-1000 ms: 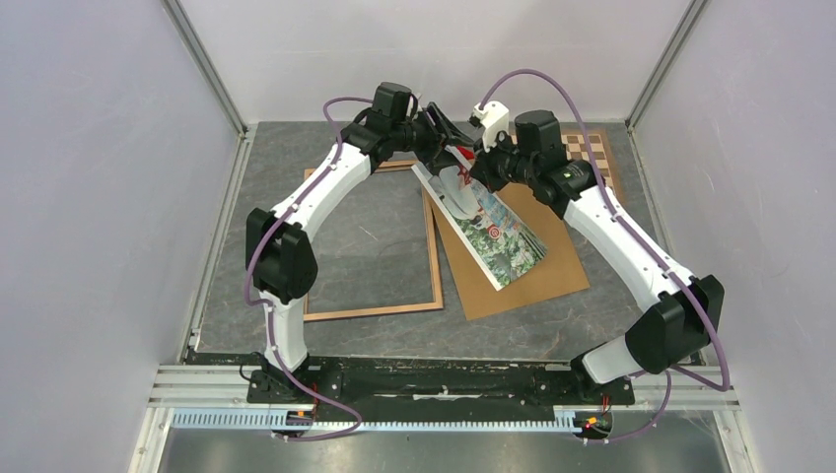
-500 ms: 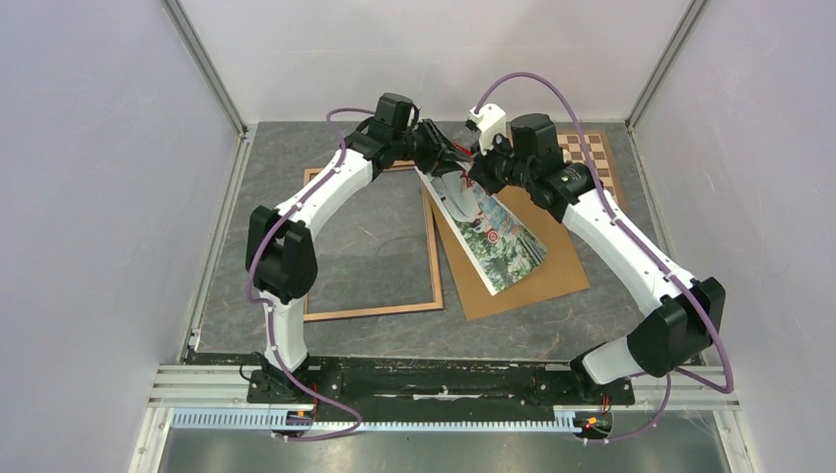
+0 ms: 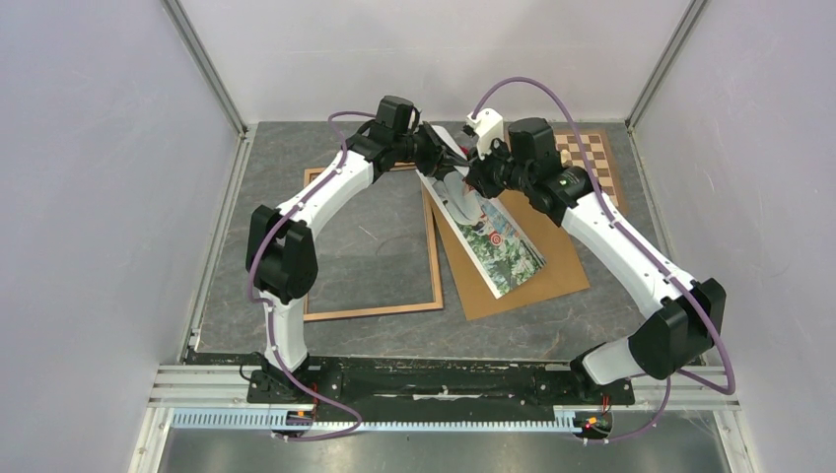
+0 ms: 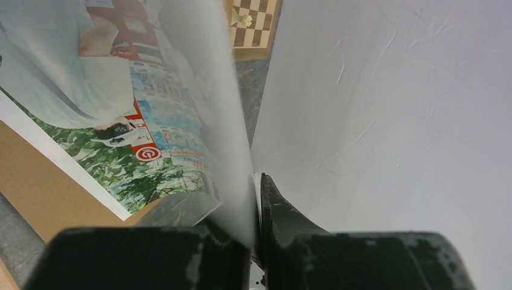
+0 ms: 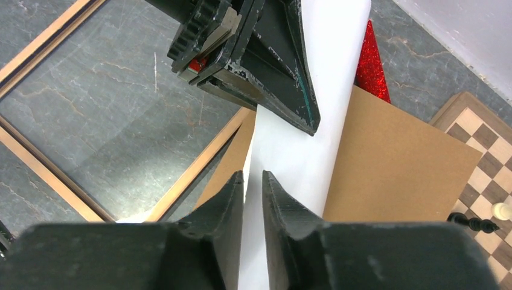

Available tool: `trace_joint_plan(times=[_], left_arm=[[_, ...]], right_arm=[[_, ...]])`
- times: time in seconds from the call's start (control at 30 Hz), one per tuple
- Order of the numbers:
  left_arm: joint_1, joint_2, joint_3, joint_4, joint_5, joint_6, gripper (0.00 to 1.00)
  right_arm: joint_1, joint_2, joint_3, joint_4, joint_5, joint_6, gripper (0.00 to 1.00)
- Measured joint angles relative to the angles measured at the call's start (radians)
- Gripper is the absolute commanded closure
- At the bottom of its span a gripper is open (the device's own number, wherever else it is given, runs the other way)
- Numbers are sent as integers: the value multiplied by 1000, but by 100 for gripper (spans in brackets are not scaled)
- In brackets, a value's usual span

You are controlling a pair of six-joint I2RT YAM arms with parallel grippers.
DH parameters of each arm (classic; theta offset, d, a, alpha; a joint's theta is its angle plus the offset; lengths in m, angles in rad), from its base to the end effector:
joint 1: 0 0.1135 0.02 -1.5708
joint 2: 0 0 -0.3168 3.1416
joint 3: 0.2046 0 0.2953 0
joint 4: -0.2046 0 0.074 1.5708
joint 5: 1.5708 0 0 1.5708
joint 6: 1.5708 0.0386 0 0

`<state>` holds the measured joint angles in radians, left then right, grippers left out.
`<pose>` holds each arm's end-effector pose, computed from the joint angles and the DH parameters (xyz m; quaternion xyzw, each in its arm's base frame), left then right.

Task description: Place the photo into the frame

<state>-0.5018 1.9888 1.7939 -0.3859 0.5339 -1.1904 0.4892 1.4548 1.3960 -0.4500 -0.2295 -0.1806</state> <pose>0.4583 -0.2739 0.3471 -0.1685 0.8413 -0.4969 0.1300 0.3251 0.1830 0.4167 -0.3363 0.7900 0.1749 0.4819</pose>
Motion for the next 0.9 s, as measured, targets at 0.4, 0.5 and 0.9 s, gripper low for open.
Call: trace_joint_plan(times=[0.4, 0.5, 0.9], left_arm=[[2, -10, -27, 9, 0, -2, 98], [3, -27, -51, 16, 1, -2, 98], [60, -177, -122, 31, 103, 93, 98]], right_arm=[[6, -42, -19, 1, 2, -4, 27], [6, -58, -19, 1, 4, -2, 22], [-101, -106, 49, 1, -36, 37, 19]])
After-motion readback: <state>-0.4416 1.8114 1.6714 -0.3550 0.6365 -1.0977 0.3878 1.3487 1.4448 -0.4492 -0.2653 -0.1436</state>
